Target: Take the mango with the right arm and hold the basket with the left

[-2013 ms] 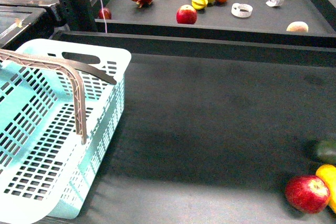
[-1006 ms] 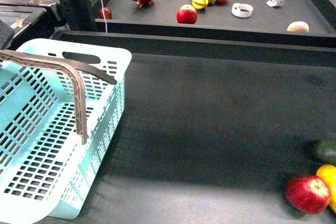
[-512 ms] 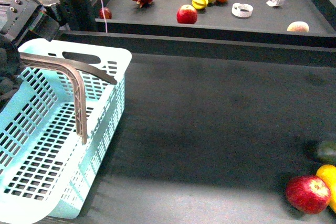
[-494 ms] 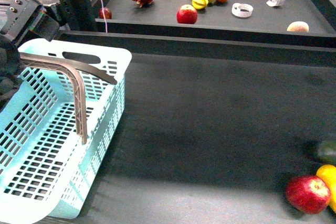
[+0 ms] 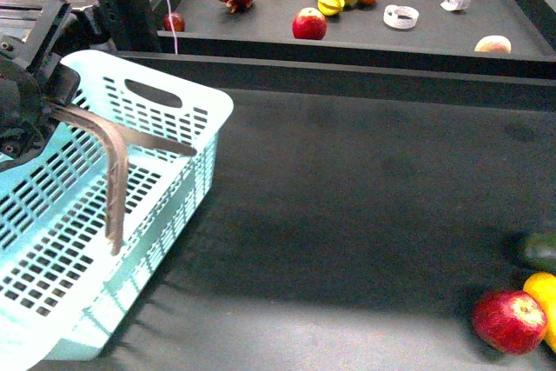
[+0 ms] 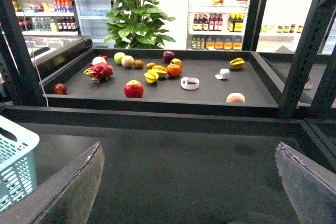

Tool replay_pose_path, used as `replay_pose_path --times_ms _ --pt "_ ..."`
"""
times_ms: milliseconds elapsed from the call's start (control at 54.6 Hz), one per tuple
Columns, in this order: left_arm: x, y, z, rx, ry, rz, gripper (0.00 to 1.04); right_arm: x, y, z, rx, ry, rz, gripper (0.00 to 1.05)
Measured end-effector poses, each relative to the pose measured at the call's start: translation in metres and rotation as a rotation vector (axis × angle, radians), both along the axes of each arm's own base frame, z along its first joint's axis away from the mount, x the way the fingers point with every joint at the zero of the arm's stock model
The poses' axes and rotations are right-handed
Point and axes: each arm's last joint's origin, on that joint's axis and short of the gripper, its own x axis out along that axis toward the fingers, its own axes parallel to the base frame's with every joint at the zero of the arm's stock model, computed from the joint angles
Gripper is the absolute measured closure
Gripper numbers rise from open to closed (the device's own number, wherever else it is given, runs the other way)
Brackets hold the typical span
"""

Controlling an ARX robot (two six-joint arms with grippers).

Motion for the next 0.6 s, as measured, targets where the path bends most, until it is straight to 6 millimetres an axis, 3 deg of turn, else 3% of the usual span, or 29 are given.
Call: replay_pose_path --times_ms 238,604 --pt "-0.015 -0.012 0.005 0.041 -0.023 -0.134 0.98 0.0 0.0 0.0 0.0 0.0 0.0 0.08" --pt "-0.042 -0.062 0.028 0.177 -0.135 -0.568 0.98 0.0 0.0 0.0 0.0 0.0 0.0 0.08"
